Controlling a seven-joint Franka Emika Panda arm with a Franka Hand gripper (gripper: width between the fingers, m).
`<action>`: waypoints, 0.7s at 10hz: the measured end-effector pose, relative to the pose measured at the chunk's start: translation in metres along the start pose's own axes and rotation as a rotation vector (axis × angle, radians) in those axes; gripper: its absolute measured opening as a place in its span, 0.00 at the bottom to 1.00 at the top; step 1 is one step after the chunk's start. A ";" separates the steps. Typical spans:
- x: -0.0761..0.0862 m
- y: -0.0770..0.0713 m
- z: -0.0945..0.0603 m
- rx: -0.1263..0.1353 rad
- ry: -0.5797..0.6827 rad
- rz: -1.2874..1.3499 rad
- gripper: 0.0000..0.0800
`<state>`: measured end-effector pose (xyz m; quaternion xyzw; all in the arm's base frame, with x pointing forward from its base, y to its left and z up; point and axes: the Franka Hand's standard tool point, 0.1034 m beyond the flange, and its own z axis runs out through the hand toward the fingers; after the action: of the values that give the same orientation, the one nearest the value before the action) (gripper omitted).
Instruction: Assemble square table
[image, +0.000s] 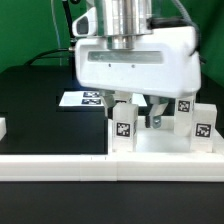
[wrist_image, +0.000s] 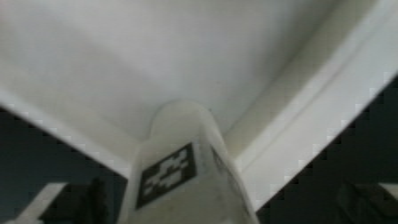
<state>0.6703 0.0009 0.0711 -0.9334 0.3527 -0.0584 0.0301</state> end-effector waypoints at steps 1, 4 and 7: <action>0.001 -0.002 -0.001 -0.014 0.010 -0.166 0.81; 0.001 -0.001 -0.001 -0.014 0.009 -0.107 0.79; 0.003 0.005 0.000 -0.022 0.009 0.123 0.37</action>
Offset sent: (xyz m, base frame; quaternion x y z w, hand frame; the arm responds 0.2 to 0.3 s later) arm 0.0000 0.0000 0.0000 0.0000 0.0000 0.0000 1.0000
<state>0.6688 -0.0050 0.0707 -0.9101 0.4100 -0.0568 0.0215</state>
